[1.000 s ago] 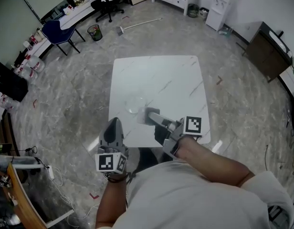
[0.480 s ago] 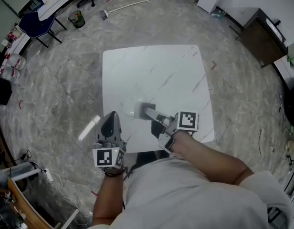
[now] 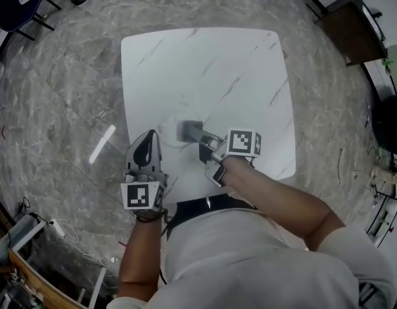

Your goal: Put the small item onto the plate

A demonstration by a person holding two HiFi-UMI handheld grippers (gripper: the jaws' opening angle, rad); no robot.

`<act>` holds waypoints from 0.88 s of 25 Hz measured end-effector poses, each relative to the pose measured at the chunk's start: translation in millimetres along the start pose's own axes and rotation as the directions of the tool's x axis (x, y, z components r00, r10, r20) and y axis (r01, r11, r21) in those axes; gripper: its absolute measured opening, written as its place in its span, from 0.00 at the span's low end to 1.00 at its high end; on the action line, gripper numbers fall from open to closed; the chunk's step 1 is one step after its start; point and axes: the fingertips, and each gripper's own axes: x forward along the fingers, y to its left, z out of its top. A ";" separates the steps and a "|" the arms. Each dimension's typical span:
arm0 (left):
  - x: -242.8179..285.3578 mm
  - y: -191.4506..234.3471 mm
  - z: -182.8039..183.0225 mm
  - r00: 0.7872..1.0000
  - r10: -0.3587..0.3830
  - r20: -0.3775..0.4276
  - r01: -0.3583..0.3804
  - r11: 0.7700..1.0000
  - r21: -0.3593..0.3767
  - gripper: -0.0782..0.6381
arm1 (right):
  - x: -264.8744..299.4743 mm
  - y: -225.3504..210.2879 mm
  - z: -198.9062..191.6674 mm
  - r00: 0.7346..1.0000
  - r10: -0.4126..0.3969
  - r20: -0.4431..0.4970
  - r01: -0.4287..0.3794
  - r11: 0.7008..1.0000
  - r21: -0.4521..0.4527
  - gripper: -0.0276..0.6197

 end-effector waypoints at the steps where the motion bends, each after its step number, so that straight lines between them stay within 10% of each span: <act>1: 5.4 7.2 -11.0 1.000 0.001 -0.010 -0.001 1.000 -0.018 0.12 | 8.8 -11.3 -0.2 1.000 -0.020 -0.004 0.020 1.000 -0.001 0.20; 22: 19.8 49.5 -107.6 0.997 0.002 -0.080 -0.016 0.985 -0.174 0.12 | 91.3 -104.9 -15.8 0.953 -0.274 -0.125 0.249 0.950 -0.187 0.21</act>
